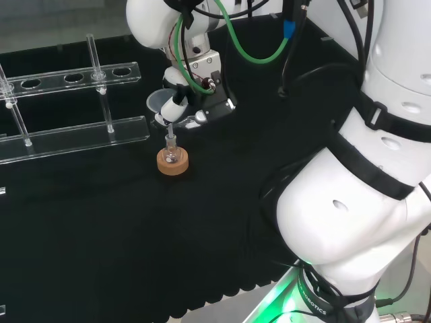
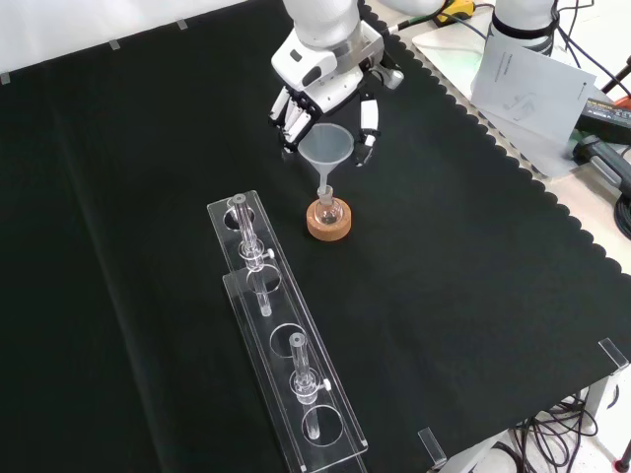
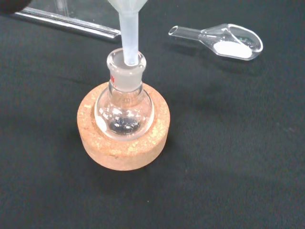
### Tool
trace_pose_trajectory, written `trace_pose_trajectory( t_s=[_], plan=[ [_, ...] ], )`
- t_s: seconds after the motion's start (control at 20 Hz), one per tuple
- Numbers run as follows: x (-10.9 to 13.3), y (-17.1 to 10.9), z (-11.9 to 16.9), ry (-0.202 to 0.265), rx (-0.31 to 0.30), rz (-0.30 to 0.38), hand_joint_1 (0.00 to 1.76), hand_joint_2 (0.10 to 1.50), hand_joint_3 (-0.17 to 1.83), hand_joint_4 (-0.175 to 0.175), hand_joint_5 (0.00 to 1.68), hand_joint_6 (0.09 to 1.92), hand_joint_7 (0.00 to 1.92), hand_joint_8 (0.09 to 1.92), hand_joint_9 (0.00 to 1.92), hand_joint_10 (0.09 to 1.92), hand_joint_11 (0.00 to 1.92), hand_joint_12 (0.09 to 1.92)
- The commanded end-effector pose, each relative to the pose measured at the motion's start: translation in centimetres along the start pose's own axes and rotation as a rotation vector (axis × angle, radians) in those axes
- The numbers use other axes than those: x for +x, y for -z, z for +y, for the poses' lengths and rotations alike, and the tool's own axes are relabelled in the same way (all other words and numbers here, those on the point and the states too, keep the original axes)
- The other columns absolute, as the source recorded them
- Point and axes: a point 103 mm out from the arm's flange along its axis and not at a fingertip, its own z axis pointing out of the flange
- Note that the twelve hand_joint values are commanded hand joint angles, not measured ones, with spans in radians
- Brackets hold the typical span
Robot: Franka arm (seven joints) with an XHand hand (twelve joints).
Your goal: Place the funnel on the round-bottom flask.
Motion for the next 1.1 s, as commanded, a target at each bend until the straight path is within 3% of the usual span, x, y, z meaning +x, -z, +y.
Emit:
trace_pose_trajectory(
  t_s=[0.05,1.1],
  plan=[
    [-0.3,-0.5,0.3,-0.001,0.011,0.007,0.65,0.77,0.48,-0.085,0.48,0.67,0.72,0.95,0.94,0.73,0.56,1.28],
    [0.3,-2.4,0.3,0.009,0.044,0.017,0.65,0.77,0.48,-0.085,0.48,0.67,0.71,0.94,0.94,0.73,0.56,1.29]
  ],
)
